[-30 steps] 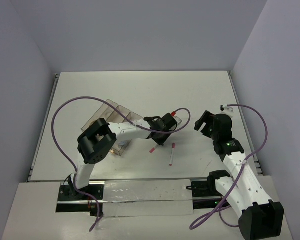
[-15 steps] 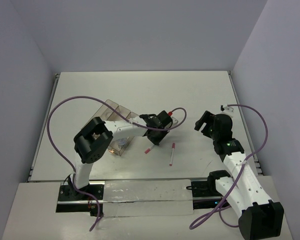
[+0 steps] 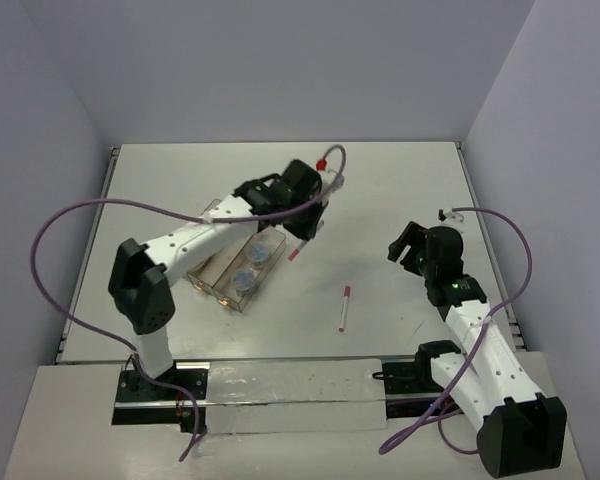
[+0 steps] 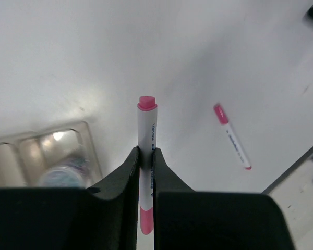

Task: Sort the stationery into containers
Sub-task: Pick up the pen from the center of the board, then place the pen in the storage box.

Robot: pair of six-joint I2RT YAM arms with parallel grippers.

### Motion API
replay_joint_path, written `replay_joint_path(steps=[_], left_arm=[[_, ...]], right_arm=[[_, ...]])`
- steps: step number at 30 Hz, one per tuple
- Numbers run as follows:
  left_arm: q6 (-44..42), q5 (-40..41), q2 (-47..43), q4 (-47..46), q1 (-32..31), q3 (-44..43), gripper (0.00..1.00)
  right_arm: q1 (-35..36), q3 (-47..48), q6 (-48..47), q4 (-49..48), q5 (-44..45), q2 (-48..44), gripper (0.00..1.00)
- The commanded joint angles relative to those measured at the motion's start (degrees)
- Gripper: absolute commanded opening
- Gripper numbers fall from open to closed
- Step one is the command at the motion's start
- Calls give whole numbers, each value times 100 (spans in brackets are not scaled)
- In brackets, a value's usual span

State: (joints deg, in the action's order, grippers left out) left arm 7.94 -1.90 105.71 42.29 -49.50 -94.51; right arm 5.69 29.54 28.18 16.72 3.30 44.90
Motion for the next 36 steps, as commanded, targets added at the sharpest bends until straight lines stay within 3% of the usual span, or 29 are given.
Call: replay_joint_path(steps=[1,5,8,12,19,27,30,33,36], left_arm=[[-274,74,-830,426,754,-829,0],[-480,163,-1235,490,1653,51,0],[-781,509,-1636,15,1889,1184,0],[-1143,749,-1744,-449,2135,1838,0],[-1308,1003,-1449,-740,2299,2023,0],[-1478,778,-1079,-842,2340,2262,0],[-1476,745,-948,-809,2376,2263,10],[-1445,781,-952,-842,2416,2274,44],[-1389,796,-1002,-814,2439,2254,60]], right_arm=[[-23,109,69,-89,-211,217,78],[69,151,231,157,-221,176,77],[263,36,405,217,-207,-74,77],[710,-106,778,276,-459,-205,76],[2275,234,1186,674,154,505,77],[2865,22,1855,245,162,1016,77],[3045,185,1971,313,273,1353,75],[3246,372,1961,496,493,1674,75],[3311,459,1934,682,644,1956,75]])
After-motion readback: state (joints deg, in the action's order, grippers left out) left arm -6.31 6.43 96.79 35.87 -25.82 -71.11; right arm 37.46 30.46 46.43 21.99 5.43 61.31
